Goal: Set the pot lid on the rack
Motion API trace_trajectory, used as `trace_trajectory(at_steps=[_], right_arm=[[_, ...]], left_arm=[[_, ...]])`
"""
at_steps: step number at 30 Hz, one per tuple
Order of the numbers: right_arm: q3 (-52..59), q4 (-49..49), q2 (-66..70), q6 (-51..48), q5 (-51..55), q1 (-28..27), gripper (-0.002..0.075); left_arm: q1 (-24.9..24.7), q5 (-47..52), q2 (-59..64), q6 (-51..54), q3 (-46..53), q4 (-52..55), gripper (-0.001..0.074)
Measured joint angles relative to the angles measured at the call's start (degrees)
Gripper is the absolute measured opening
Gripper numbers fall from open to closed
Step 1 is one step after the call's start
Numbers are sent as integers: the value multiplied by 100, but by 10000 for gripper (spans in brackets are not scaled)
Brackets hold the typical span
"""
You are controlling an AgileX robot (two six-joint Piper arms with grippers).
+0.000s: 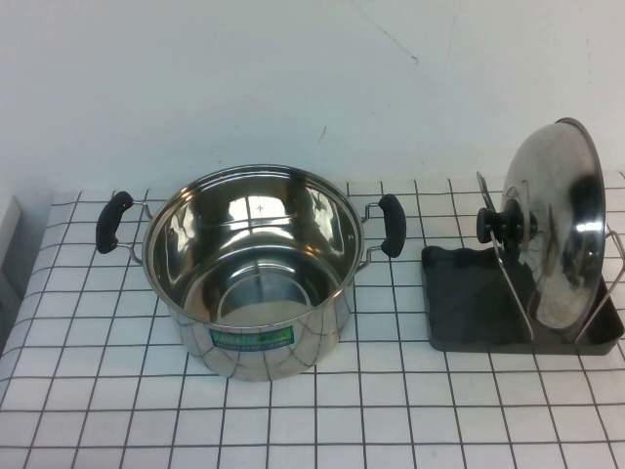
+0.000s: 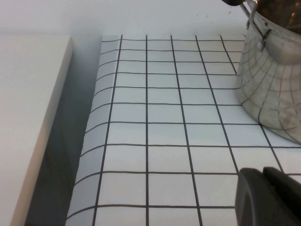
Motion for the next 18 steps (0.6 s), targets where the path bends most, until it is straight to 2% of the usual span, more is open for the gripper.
trace_trajectory(at_steps=[11,18], right_arm=[[0,0,0,0,0,35,-1],[0,14,-9,40,-179,530,-1]], left_arm=[[0,0,0,4,0,0,-2],[0,0,0,13,0,0,-2]])
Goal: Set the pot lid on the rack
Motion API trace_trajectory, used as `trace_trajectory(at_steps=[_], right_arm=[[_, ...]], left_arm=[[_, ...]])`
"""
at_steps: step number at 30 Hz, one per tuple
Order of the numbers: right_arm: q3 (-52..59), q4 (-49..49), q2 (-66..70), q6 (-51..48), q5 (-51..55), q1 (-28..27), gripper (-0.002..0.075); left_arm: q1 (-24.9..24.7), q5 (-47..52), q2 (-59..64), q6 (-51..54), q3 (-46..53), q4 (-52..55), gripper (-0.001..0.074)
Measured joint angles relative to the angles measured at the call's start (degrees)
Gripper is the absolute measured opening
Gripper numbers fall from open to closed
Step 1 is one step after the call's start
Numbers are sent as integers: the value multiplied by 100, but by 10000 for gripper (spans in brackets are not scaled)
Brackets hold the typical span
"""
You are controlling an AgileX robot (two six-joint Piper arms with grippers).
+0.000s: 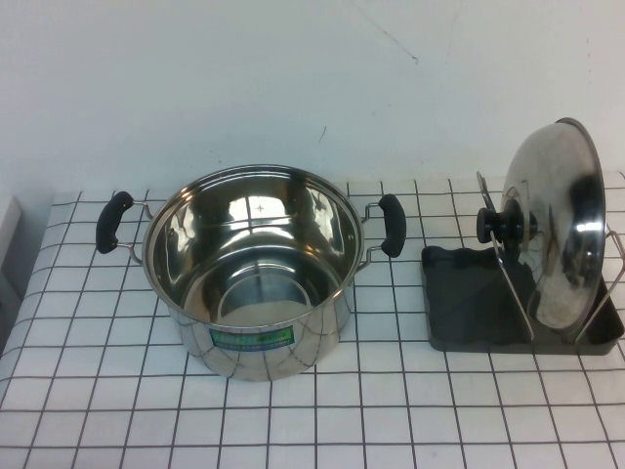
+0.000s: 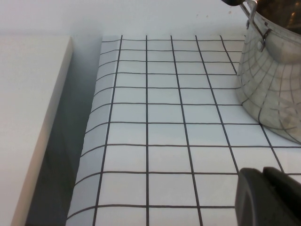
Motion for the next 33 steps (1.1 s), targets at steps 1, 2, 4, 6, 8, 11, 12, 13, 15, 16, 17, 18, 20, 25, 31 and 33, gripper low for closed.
trace_trajectory(at_steps=[1,2,4,6,8,11,12,13,15,16,17,18,20,25,31,33], right_arm=[[0,-2,-14,0,-141,146,-1],[0,-2,-38,0,-301,236,-1],[27,17,-153,0,-699,399,-1],[78,106,-346,0,-1120,453,-1],[119,230,-549,0,-1661,488,-1],[219,330,-885,0,-2405,488,-1],[244,360,-1002,0,-2630,488,-1],[257,391,-1079,0,-2817,488,-1],[279,442,-1183,-48,-3087,488,-1],[279,479,-1208,-132,-3208,488,-1],[279,480,-1224,-248,-3299,488,-1],[279,493,-1241,-319,-3338,488,-1],[321,517,-1239,-408,-3429,488,-1],[410,-419,-1439,30,-3472,448,-1],[472,-3429,-2003,3043,-3117,104,-1],[608,-4122,-2140,3866,-3027,38,-1]], left_arm=[[0,0,0,0,0,0,-2],[0,0,0,13,0,0,-2],[0,0,0,12,0,0,-2],[0,0,0,12,0,0,-2],[0,0,0,23,0,0,-2],[0,0,0,23,0,0,-2],[0,0,0,23,0,0,-2],[0,0,0,23,0,0,-2],[0,0,0,23,0,0,-2],[0,0,0,23,0,0,-2],[0,0,0,23,0,0,-2],[0,0,0,23,0,0,-2],[0,0,0,23,0,0,-2],[0,0,0,23,0,0,-2],[0,0,0,23,0,0,-2],[0,0,0,23,0,0,-2]])
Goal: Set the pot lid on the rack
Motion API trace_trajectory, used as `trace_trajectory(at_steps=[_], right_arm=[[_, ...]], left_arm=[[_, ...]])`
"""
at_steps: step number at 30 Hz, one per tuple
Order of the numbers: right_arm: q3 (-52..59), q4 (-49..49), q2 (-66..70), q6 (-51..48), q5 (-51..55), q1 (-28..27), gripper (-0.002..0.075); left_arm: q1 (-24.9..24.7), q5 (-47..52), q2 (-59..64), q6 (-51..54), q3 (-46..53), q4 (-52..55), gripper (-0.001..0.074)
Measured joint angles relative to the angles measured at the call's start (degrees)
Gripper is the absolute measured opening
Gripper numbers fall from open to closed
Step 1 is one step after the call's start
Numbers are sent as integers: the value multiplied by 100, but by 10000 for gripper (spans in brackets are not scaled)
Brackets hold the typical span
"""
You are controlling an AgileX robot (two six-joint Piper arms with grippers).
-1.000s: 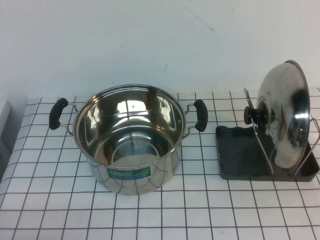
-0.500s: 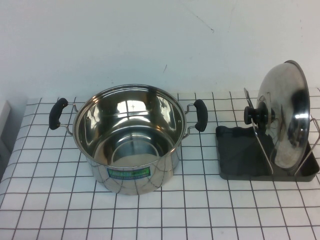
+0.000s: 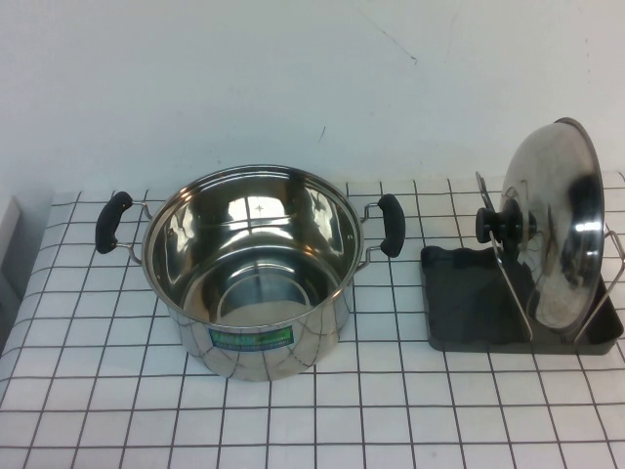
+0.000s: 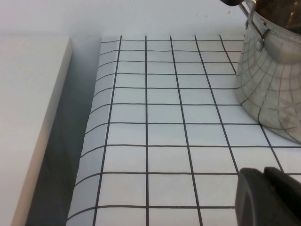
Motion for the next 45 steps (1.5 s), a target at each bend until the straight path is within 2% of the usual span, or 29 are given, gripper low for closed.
trace_trajectory(at_steps=[4,7,11,16,21,32,45], right_arm=[[623,-965,-194,1549,25,-62,-1],[1190,-1109,-334,1897,95,-62,-1],[1756,-1054,-595,1961,262,-62,-1],[1791,-959,-692,1984,1027,-62,-1],[1791,-954,-701,1984,1058,29,-1],[1791,-833,-701,2247,1058,612,-1],[1791,-1070,-701,3026,1058,624,-2]], left_arm=[[0,0,0,0,0,0,-2],[0,0,0,0,0,0,-2],[0,0,0,0,0,0,-2],[0,0,0,0,0,0,-2],[0,0,0,0,0,0,-2],[0,0,0,11,0,0,-2],[0,0,0,11,0,0,-2]])
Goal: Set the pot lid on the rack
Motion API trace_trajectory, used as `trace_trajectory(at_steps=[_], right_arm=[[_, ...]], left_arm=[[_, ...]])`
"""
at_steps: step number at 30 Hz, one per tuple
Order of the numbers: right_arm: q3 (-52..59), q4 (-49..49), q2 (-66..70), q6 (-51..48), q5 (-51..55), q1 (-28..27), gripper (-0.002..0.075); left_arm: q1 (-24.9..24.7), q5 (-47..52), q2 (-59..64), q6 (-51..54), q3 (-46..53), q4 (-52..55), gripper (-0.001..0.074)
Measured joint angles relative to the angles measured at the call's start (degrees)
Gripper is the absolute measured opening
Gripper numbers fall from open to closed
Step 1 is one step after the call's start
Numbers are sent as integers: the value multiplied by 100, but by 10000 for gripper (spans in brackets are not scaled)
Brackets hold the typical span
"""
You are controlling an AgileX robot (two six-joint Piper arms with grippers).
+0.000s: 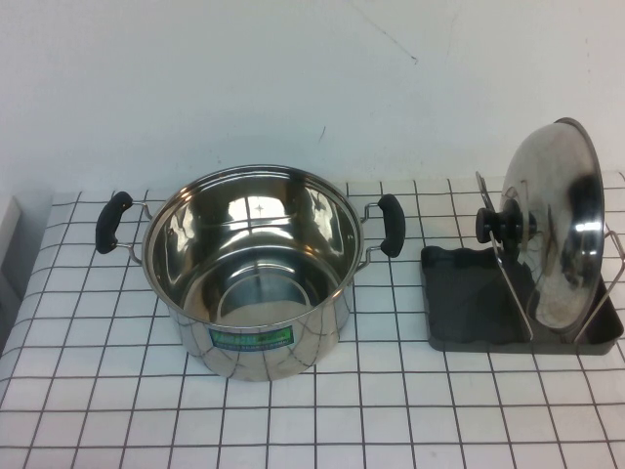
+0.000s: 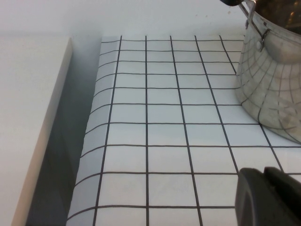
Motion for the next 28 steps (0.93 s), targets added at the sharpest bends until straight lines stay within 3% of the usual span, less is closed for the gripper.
trace_trajectory(at_steps=[28], right_arm=[[-10,-137,0,480,75,0,-2]], left_arm=[[0,0,0,-13,0,0,-3]])
